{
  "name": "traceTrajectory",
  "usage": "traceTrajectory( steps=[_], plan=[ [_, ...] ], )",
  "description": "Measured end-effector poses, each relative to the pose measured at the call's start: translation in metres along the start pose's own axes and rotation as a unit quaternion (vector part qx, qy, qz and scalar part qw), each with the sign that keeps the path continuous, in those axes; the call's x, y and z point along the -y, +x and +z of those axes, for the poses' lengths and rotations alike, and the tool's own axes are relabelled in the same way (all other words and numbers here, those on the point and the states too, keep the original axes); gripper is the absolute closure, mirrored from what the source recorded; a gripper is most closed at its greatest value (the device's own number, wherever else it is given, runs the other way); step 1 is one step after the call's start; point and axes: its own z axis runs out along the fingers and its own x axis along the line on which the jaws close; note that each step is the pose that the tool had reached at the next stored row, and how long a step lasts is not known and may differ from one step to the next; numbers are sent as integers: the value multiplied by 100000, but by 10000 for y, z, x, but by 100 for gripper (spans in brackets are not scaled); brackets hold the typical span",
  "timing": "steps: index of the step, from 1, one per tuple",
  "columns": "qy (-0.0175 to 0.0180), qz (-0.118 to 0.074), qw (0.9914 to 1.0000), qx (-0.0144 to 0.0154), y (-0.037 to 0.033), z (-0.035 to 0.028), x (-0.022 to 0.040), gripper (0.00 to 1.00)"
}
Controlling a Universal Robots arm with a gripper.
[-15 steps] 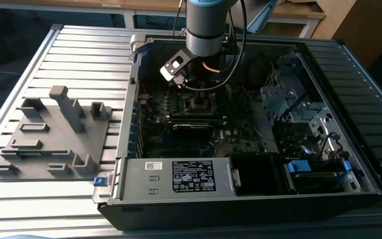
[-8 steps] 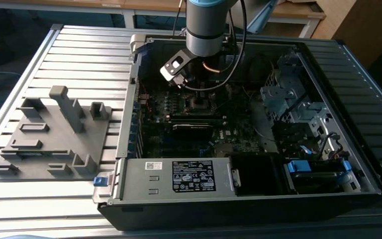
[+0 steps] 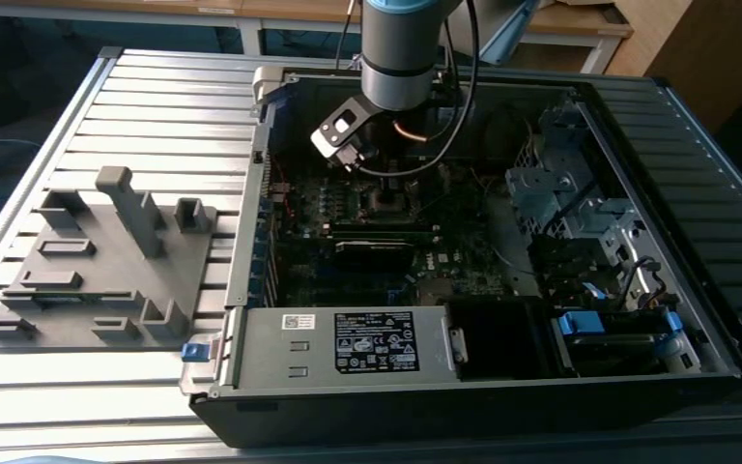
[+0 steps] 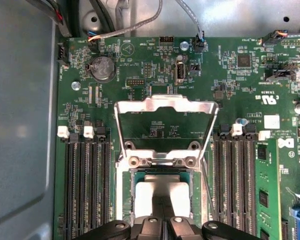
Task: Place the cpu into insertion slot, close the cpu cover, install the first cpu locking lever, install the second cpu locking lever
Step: 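Place the cpu into insertion slot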
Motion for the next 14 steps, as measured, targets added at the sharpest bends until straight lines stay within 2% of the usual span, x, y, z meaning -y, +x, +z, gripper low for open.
traceTrajectory(
  steps=[2, 4, 7, 14],
  plan=[
    [-60, 3, 100000, -107, 5, -22, -4, 90],
    [20, -1, 100000, 23, 2, -75, -3, 90],
    [16, -1, 100000, 23, 3, -135, -6, 90],
    [19, -2, 100000, 22, 3, -149, -7, 90]
  ],
)
